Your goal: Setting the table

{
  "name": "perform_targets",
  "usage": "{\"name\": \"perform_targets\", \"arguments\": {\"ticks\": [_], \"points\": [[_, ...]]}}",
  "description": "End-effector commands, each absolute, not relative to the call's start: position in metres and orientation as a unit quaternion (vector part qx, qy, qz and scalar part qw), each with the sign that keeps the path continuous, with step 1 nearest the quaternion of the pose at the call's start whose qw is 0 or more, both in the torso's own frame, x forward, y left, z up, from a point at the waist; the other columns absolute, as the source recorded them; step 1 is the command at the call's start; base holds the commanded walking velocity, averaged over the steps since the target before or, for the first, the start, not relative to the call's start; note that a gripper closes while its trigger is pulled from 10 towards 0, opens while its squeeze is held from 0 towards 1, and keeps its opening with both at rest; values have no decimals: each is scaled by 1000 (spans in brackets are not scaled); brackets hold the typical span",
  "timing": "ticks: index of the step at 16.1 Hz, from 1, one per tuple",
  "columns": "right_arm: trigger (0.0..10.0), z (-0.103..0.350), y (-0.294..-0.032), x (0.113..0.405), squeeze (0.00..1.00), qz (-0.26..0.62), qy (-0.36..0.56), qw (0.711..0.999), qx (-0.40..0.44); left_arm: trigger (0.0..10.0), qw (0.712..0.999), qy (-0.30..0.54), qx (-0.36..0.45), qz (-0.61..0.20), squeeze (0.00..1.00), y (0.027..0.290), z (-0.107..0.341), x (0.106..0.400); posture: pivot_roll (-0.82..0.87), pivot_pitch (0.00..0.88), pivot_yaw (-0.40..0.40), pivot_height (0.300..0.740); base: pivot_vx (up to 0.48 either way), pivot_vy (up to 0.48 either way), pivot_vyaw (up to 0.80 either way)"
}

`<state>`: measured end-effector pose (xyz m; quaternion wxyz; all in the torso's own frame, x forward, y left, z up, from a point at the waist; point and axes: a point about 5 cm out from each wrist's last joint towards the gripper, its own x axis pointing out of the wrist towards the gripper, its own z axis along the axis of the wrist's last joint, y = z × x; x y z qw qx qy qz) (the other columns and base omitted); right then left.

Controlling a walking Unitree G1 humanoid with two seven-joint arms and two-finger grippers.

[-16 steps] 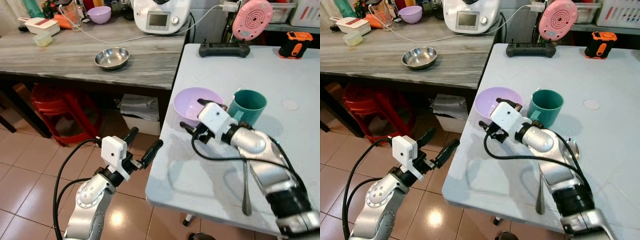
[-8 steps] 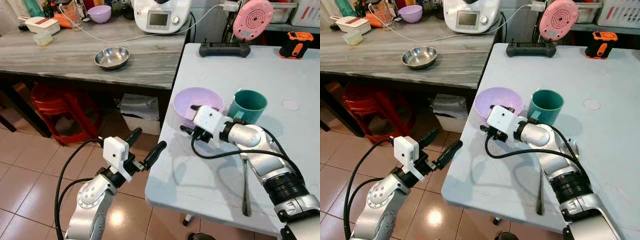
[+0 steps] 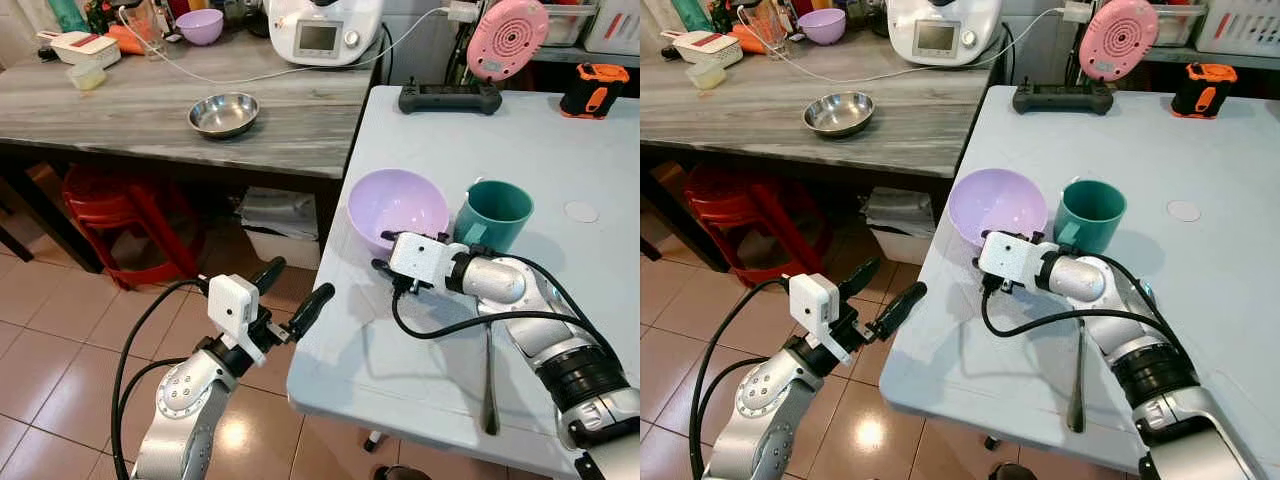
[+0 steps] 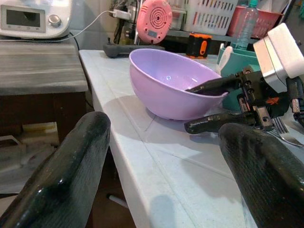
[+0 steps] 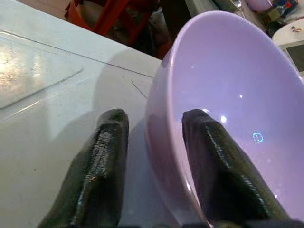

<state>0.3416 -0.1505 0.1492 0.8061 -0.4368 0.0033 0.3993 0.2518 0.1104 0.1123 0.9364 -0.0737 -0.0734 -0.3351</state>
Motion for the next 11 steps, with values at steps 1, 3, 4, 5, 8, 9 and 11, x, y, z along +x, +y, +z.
{"name": "perform_targets", "arguments": {"ticks": [1, 3, 4, 5, 8, 9, 11], "points": [[0, 151, -149, 343, 0, 406, -2, 798, -445, 10000, 936, -76, -72, -336, 0, 112, 115, 251, -134, 131, 82, 740, 0, 0, 0], [0, 152, -150, 343, 0, 404, -7, 797, -449, 10000, 936, -76, -72, -335, 0, 112, 115, 252, -134, 131, 82, 740, 0, 0, 0], [0, 153, -151, 343, 0, 402, -10, 797, -450, 10000, 936, -76, -71, -335, 0, 111, 115, 252, -134, 131, 82, 740, 0, 0, 0], [0, 155, -151, 344, 0, 399, -16, 799, -449, 10000, 937, -76, -71, -334, 0, 111, 115, 252, -135, 131, 83, 740, 0, 0, 0], [0, 158, -153, 345, 0, 395, -28, 803, -445, 10000, 937, -77, -71, -334, 0, 111, 115, 252, -135, 133, 82, 740, 0, 0, 0], [0, 158, -153, 345, 0, 393, -29, 806, -442, 10000, 937, -77, -72, -334, 0, 110, 115, 252, -135, 133, 82, 740, 0, 0, 0], [0, 158, -153, 345, 0, 393, -34, 808, -439, 10000, 935, -79, -73, -337, 0, 110, 115, 251, -133, 132, 80, 740, 0, 0, 0]]}}
